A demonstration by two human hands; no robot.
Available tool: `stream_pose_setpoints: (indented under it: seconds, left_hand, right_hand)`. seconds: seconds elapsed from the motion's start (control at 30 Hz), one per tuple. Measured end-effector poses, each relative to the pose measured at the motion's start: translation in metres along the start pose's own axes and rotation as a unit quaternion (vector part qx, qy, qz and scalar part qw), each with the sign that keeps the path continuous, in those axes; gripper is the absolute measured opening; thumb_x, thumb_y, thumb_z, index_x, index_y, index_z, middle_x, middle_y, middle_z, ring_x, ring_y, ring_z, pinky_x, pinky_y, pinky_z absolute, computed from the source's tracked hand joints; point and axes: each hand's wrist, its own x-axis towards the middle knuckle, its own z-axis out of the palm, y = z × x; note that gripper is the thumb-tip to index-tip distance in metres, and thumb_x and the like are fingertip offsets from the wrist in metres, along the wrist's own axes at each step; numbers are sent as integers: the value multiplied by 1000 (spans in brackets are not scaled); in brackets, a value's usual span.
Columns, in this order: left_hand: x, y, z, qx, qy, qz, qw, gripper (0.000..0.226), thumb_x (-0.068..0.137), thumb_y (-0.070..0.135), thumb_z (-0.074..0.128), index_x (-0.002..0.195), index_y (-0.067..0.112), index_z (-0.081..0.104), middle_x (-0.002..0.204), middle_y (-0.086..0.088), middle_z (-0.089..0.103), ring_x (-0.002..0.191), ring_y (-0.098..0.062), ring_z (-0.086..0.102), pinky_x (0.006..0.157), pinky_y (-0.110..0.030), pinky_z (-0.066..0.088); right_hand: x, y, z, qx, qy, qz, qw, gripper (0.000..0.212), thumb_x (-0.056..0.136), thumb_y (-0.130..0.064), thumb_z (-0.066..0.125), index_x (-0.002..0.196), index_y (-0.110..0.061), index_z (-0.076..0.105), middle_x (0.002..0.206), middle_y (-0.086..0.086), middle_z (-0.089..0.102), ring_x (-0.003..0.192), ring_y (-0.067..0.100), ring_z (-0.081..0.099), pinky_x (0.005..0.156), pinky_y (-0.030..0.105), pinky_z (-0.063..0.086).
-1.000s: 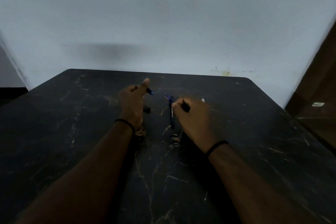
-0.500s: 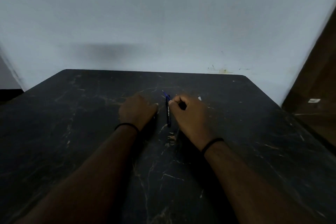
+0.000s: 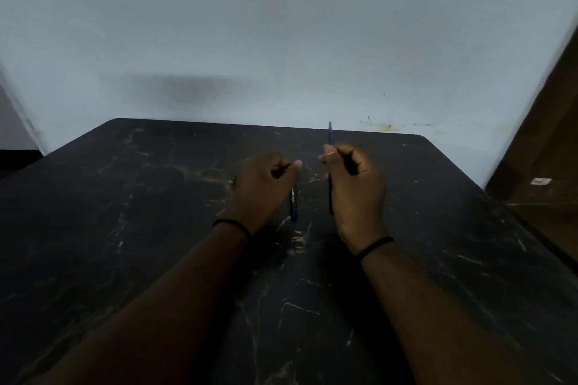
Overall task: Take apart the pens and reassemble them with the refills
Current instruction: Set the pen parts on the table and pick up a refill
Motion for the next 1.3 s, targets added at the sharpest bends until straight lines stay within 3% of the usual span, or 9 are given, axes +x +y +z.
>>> stream_pose_setpoints:
  seconds: [0.07,0.2,0.43,0.53,0.7,0.9,1.03,1.17,1.3]
  left_hand:
    - [-5,6,5,-48,-56,19,997,14,85,40,69,82,27,75,72,14,70,65,1,64,62,-21,51]
    - [-12,16,10,-130,-94,5,987,34,79,37,77,104,14,77,95,2,77,86,-11,72,80,-38,60]
    - [-16,28,18,-104,-99,51,988,9,80,1,72,84,5,78,78,-3,76,71,-11,70,67,-32,57]
    - [-15,25,14,-69,-84,53,993,6,80,14,77,82,8,78,75,-1,73,67,-8,64,64,-23,49]
    - [-12,20,9,-14,-78,31,996,14,83,25,77,87,12,79,78,1,73,64,-3,58,63,-22,47]
    - [-13,18,9,-29,-53,15,998,10,82,23,78,80,13,77,70,13,64,62,10,57,59,-4,39]
    - [-14,19,9,-32,-56,15,998,11,83,22,78,81,11,78,75,7,70,67,11,58,61,-2,40]
    - [-14,20,10,-25,-55,18,998,12,83,23,77,81,11,78,76,5,72,69,12,58,62,-1,39]
    - [-14,20,10,-24,-56,10,998,14,83,25,77,83,11,78,79,3,74,68,8,59,63,-2,40]
  right_hand:
    - [3,-2,-2,37,23,19,999,5,94,-23,67,92,-27,70,92,-1,76,87,22,71,80,36,58]
    - [5,-5,0,84,24,42,995,14,95,-15,66,89,-27,68,89,-2,75,86,25,72,80,43,59]
    - [-3,-10,3,44,-10,19,999,12,94,-15,67,89,-25,65,87,3,71,83,13,67,78,36,59]
    - [-6,-23,1,97,28,-64,993,3,97,-7,61,96,-9,63,91,8,70,85,15,67,75,24,53]
    - [8,-39,-12,154,145,-187,959,11,101,-1,48,100,-10,53,92,20,67,83,30,65,76,33,54]
    - [22,-2,-27,-111,150,-75,979,5,95,-22,64,91,-19,63,80,-10,60,69,-3,55,65,7,40]
    - [32,25,-46,-266,77,40,960,17,94,-35,64,79,-28,61,70,-16,58,68,6,56,57,22,38]
    - [39,40,-55,-380,-5,105,919,32,93,-36,64,64,-23,60,73,3,67,75,28,66,71,41,56]
    - [41,39,-57,-439,-49,123,889,28,90,-37,64,83,-14,77,83,11,74,81,33,69,77,45,59]
